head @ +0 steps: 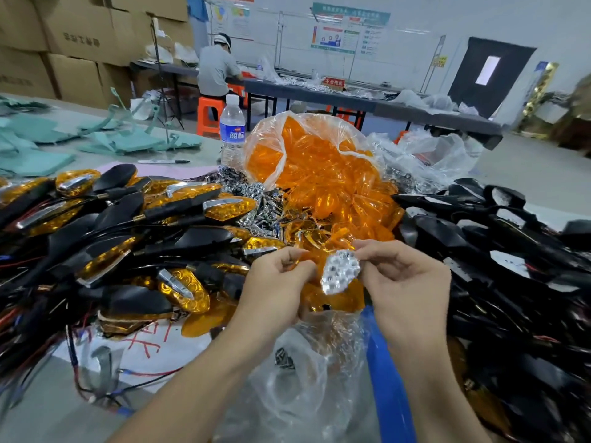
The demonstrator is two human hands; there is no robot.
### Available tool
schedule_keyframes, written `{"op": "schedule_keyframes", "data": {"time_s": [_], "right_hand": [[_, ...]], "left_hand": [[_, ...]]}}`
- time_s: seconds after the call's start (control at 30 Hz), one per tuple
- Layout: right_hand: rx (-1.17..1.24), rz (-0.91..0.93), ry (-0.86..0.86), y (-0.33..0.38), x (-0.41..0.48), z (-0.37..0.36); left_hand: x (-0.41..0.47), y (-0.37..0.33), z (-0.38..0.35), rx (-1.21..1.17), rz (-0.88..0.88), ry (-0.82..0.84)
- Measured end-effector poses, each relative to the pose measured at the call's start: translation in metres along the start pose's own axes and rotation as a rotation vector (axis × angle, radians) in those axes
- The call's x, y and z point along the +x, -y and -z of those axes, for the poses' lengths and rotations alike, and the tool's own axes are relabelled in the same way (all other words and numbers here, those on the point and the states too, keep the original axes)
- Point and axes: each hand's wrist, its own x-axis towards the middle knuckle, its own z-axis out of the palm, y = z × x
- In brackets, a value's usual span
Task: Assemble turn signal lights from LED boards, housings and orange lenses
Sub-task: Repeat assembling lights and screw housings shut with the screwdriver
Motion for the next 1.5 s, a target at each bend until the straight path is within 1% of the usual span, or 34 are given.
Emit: {"op": "schedule_keyframes", "data": {"time_s": [0.07, 0.13, 0.2, 0.23, 0.27, 0.4, 0.5, 0.57, 0.67, 0.77, 0.83, 0.9, 0.97, 1.03, 1.07, 1.1, 1.2, 1.27, 1.3, 1.33, 1.37, 1.43, 1.47, 1.5], "right_hand": [[0.043, 0.009, -0.03, -0.006, -0.001, 0.005], [0.036, 0.031, -0.047, -0.011, -0.003, 0.008], [0.013, 0.045, -0.055, -0.016, -0.005, 0.013], [-0.01, 0.042, -0.057, -0.018, -0.006, 0.016], [-0.049, 0.035, -0.063, -0.02, -0.005, 0.019], [-0.287, -0.026, -0.087, -0.026, -0.004, 0.025], [-0.447, -0.035, -0.07, -0.028, -0.007, 0.02], [-0.471, -0.046, -0.036, -0.028, -0.009, 0.017], [-0.441, -0.071, 0.012, -0.027, -0.01, 0.015], [-0.452, -0.084, 0.022, -0.024, -0.011, 0.012], [-0.484, -0.105, -0.003, -0.023, -0.01, 0.012], [-0.661, -0.134, 0.005, -0.023, -0.007, 0.014], [-0.844, -0.137, 0.035, -0.019, -0.006, 0.011], [-0.827, -0.075, 0.079, -0.013, -0.004, 0.006], [-0.811, -0.039, 0.128, -0.01, 0.0, 0.001], [-0.809, -0.018, 0.212, -0.008, 0.004, -0.005], [-0.849, -0.046, 0.521, -0.002, 0.019, -0.03], [-0.986, -0.05, 0.689, -0.005, 0.024, -0.048], [-1.075, -0.036, 0.72, -0.008, 0.026, -0.056], [-1.145, -0.019, 0.699, -0.01, 0.029, -0.061], [-1.169, -0.007, 0.632, -0.012, 0.034, -0.064], [-1.089, 0.009, 0.488, -0.013, 0.05, -0.07], [-1.014, 0.012, 0.448, -0.013, 0.06, -0.074], [-0.953, 0.007, 0.447, -0.013, 0.07, -0.079]], "left_hand": [[-0.003, -0.002, -0.003, -0.126, 0.038, 0.058], [-0.003, -0.003, -0.003, -0.205, 0.06, 0.124], [-0.001, -0.001, 0.0, -0.182, 0.048, 0.168], [0.001, 0.001, 0.001, -0.142, 0.033, 0.164], [0.003, 0.003, 0.003, -0.09, 0.012, 0.137], [0.01, 0.011, 0.012, 0.138, -0.09, -0.064], [0.012, 0.012, 0.016, 0.167, -0.139, -0.15], [0.01, 0.011, 0.018, 0.208, -0.176, -0.203], [0.008, 0.006, 0.023, 0.396, -0.236, -0.321], [0.006, 0.001, 0.024, 0.468, -0.288, -0.344], [0.004, 0.0, 0.024, 0.443, -0.306, -0.355], [0.006, 0.001, 0.027, 0.386, -0.298, -0.377], [0.009, 0.001, 0.031, 0.299, -0.254, -0.361], [0.012, -0.002, 0.034, 0.172, -0.193, -0.309], [0.014, -0.004, 0.036, 0.103, -0.163, -0.289], [0.015, -0.006, 0.038, 0.041, -0.139, -0.281], [0.017, -0.011, 0.045, -0.063, -0.096, -0.286], [0.019, -0.012, 0.049, -0.127, -0.07, -0.28], [0.019, -0.012, 0.05, -0.17, -0.056, -0.29], [0.02, -0.011, 0.05, -0.206, -0.05, -0.308], [0.02, -0.011, 0.05, -0.23, -0.051, -0.33], [0.021, -0.009, 0.051, -0.25, -0.066, -0.391], [0.022, -0.009, 0.053, -0.247, -0.077, -0.426], [0.023, -0.008, 0.054, -0.235, -0.083, -0.45]]}}
